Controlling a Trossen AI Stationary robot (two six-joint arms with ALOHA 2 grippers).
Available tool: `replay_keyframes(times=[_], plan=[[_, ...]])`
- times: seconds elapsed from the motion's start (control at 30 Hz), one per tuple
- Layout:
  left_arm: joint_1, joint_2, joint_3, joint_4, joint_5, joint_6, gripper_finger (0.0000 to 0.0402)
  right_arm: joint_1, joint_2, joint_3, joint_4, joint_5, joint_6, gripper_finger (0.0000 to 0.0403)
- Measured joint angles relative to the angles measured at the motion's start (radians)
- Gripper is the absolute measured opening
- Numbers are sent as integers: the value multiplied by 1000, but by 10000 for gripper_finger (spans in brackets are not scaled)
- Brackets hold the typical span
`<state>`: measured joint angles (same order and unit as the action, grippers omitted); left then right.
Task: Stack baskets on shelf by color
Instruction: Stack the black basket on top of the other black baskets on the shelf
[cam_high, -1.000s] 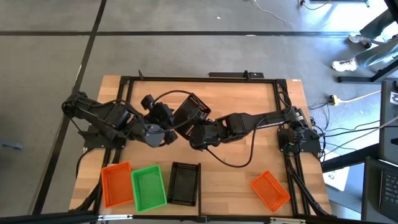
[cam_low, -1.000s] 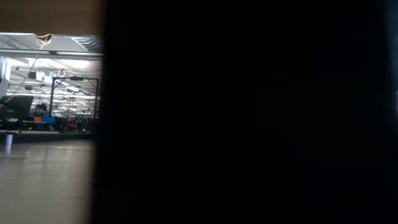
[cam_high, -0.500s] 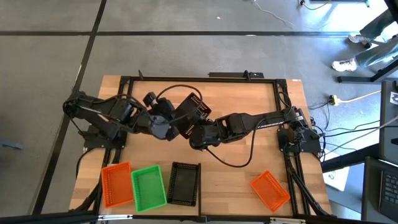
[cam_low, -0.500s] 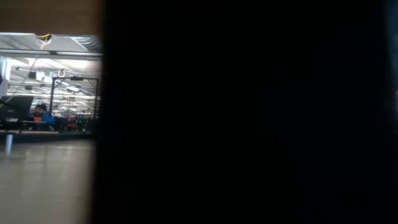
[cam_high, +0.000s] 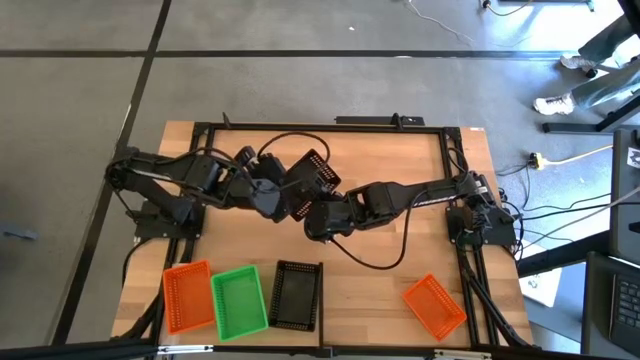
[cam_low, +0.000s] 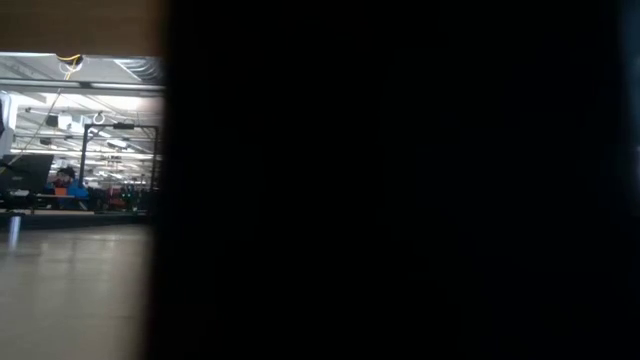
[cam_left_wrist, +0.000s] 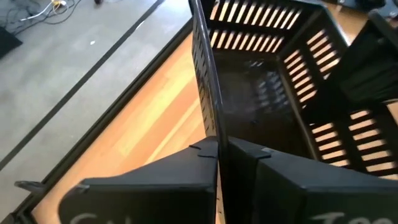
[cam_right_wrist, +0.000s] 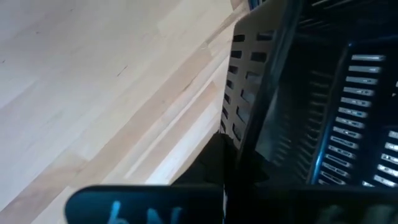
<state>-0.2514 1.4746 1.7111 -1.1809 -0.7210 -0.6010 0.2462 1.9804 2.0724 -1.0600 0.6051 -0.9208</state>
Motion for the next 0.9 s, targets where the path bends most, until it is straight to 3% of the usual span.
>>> replay_keyframes(times=[0.3, 0.53, 0.7, 0.9], plan=[[-1, 4, 0, 1, 4, 1, 1, 0, 0, 0, 18, -16, 0, 17], [-1, 4, 0, 0, 12, 0, 0, 5, -1, 0, 27, -12, 0, 64], [-1, 4, 0, -33, 43, -39, 0, 23, -2, 0, 28, 58, -4, 98], [-18, 5, -1, -105, 54, -109, 0, 64, -4, 14, 33, 87, -3, 105]])
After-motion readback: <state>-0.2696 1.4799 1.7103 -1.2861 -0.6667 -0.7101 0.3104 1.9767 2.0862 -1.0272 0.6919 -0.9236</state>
